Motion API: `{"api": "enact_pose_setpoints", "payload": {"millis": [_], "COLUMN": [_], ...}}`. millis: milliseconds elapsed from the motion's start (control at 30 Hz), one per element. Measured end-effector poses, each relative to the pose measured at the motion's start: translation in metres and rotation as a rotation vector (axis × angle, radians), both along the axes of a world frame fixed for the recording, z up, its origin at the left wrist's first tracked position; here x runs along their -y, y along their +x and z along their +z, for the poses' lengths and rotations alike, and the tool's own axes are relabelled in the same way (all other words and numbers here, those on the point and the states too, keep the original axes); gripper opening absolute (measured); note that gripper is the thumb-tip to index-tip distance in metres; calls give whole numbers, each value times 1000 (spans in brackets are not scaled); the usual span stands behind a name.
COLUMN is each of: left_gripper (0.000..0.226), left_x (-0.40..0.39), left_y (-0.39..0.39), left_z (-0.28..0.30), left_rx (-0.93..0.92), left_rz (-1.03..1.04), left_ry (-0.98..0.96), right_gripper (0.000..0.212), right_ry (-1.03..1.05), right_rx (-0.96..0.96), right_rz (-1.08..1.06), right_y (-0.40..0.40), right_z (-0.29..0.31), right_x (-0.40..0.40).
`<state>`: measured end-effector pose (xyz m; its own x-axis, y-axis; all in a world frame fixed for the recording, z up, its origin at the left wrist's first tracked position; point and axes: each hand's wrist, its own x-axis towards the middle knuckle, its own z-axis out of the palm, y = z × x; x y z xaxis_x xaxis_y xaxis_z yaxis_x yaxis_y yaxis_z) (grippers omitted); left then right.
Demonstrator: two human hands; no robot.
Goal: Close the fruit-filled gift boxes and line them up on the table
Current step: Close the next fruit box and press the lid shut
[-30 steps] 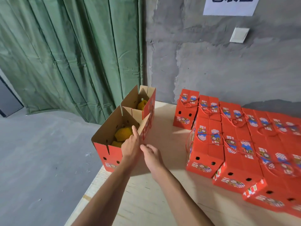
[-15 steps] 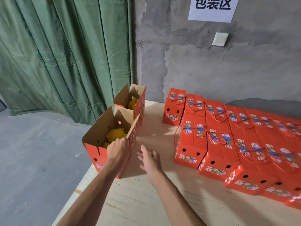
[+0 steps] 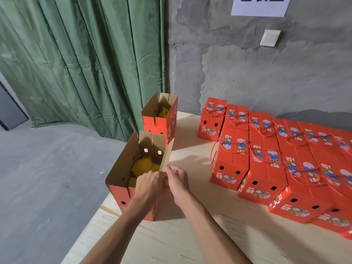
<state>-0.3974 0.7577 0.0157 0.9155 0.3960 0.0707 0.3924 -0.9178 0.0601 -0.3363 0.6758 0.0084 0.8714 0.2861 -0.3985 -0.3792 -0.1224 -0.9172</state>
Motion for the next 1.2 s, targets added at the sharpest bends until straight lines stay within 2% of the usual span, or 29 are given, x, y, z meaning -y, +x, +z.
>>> {"api": "enact_pose_setpoints", "payload": {"millis": [100, 233, 333, 467, 567, 667, 767, 867, 1033, 1133, 1200], "left_gripper": [18, 20, 27, 36, 39, 44, 38, 37, 33, 28, 24], "left_x": [21, 40, 53, 73, 83, 89, 88, 82, 70, 68, 63], "left_y": [-10, -17, -24, -32, -41, -54, -68, -81, -93, -97, -96], "left_z": [1, 1, -6, -14, -13, -14, -19, -18, -11, -10, -9], "left_rx": [-48, 9, 80, 167, 218, 192, 209, 153, 183, 212, 238], "left_rz": [-47, -136, -242, -377, -431, -498, -568, -580, -588, -583, -581], "left_ry": [-5, -95, -132, -187, -203, -169, -165, -209, -361, -407, -428], "right_gripper": [12, 35, 56, 80, 85, 78, 91, 81, 49, 44, 45], "right_ry": [-25, -116, -223, -457, -878, -1248, -1293, -1302, -1327, -1352, -1372], "right_rx": [-9, 11, 73, 315, 617, 884, 817, 831, 877, 847, 749], "right_rz": [14, -125, -143, -116, 72, 279, 440, 490, 353, 358, 373], "right_y": [-1, 6, 19, 42, 63, 82, 94, 101, 102, 104, 106], "right_z": [-7, -11, -13, -14, -8, -2, 3, -3, -15, -15, -10], "right_x": [6, 16, 32, 56, 71, 80, 85, 94, 113, 117, 125]}}
